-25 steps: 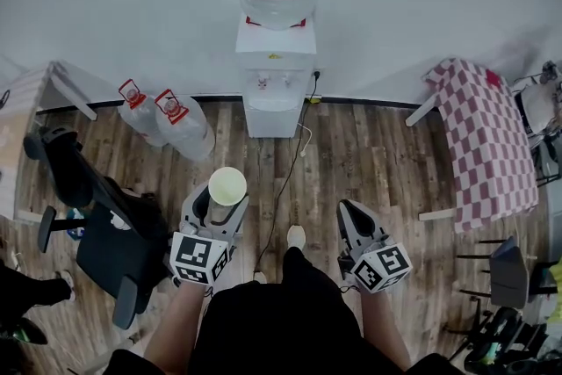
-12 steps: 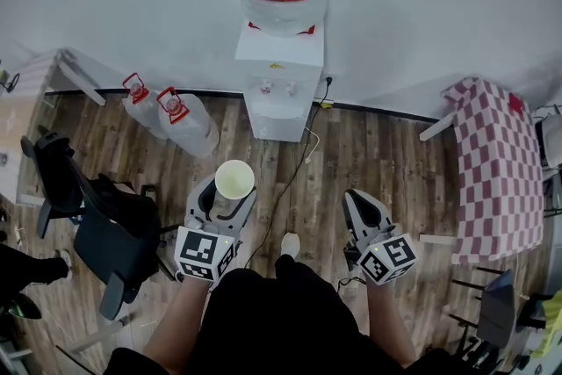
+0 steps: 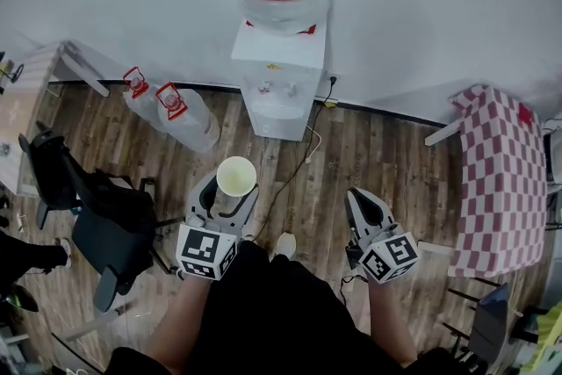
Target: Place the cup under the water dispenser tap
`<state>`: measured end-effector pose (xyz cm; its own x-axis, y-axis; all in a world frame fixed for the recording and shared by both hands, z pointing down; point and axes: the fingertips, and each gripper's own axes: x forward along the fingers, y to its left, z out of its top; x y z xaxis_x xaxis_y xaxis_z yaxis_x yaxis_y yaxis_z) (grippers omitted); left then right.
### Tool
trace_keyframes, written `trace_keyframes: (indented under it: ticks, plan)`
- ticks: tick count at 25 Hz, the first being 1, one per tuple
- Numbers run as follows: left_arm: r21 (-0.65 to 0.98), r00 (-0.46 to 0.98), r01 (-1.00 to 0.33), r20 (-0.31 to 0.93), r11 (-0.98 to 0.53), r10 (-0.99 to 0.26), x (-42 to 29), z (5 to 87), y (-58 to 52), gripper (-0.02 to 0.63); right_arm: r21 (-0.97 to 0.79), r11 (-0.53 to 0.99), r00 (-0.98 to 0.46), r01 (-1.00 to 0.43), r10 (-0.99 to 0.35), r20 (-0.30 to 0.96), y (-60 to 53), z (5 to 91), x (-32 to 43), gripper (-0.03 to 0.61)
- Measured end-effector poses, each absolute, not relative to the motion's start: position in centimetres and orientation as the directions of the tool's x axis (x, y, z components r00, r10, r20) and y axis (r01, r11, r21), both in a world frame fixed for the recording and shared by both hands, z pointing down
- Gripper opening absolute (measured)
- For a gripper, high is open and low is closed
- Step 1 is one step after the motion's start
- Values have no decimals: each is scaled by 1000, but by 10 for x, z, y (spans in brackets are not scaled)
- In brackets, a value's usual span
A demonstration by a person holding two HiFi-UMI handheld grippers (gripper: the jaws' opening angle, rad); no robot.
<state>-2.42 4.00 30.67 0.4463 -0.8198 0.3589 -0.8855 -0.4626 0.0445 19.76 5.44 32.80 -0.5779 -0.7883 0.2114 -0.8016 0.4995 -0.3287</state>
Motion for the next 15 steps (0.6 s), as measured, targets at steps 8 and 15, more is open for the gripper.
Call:
trace_keyframes:
  ticks: [8,15]
  plan:
    - [44,451,-881,374,-471,-810,-19,311,27,305,-346,503,-588,-792,-781,210,42,331,195,21]
    - [63,476,-868,389,-493,-789,-22,336,-5,305,-359,473,-571,-805,-783,248,29,350,185,21]
